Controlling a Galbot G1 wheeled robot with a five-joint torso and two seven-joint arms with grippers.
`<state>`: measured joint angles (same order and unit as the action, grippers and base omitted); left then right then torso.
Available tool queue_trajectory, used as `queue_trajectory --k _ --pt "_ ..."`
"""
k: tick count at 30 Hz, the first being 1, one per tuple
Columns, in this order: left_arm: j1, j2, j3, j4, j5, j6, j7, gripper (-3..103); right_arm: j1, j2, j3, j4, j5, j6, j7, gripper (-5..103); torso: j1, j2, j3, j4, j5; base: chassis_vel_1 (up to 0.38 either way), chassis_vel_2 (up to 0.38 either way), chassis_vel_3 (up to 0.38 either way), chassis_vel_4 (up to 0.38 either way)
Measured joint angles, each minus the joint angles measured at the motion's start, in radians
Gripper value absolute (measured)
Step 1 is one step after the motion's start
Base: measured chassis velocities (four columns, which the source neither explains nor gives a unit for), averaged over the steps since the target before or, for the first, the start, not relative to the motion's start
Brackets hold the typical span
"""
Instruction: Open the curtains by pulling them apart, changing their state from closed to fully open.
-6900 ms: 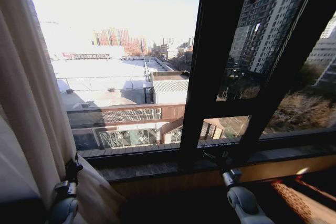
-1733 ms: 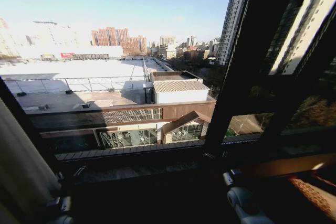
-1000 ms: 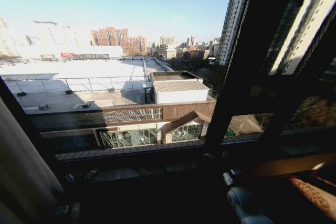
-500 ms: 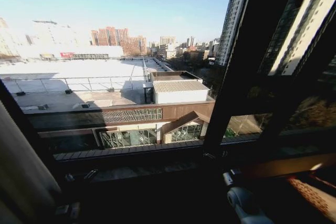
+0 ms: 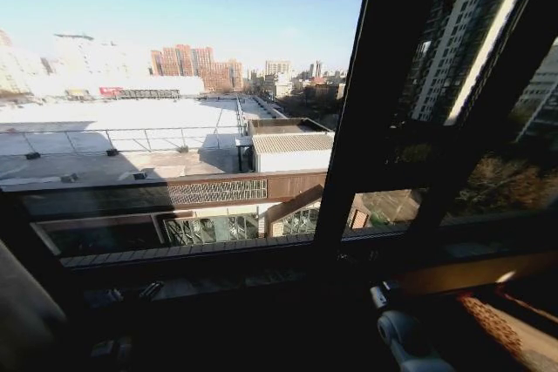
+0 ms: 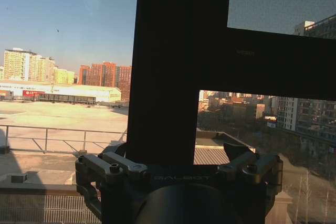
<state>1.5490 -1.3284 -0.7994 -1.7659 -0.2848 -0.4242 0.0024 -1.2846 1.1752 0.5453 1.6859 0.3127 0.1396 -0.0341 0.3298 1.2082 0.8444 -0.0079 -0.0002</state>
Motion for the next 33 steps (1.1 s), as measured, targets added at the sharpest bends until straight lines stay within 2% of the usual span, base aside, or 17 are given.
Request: queue_trajectory --k 33 --pt "0.0 0.0 0.0 0.0 0.0 0.0 0.0 100 0.0 0.0 0.0 0.0 0.0 0.0 0.0 100 0.0 0.0 0.0 0.0 0.0004 -0.355 -0.345 0.353 0.365"
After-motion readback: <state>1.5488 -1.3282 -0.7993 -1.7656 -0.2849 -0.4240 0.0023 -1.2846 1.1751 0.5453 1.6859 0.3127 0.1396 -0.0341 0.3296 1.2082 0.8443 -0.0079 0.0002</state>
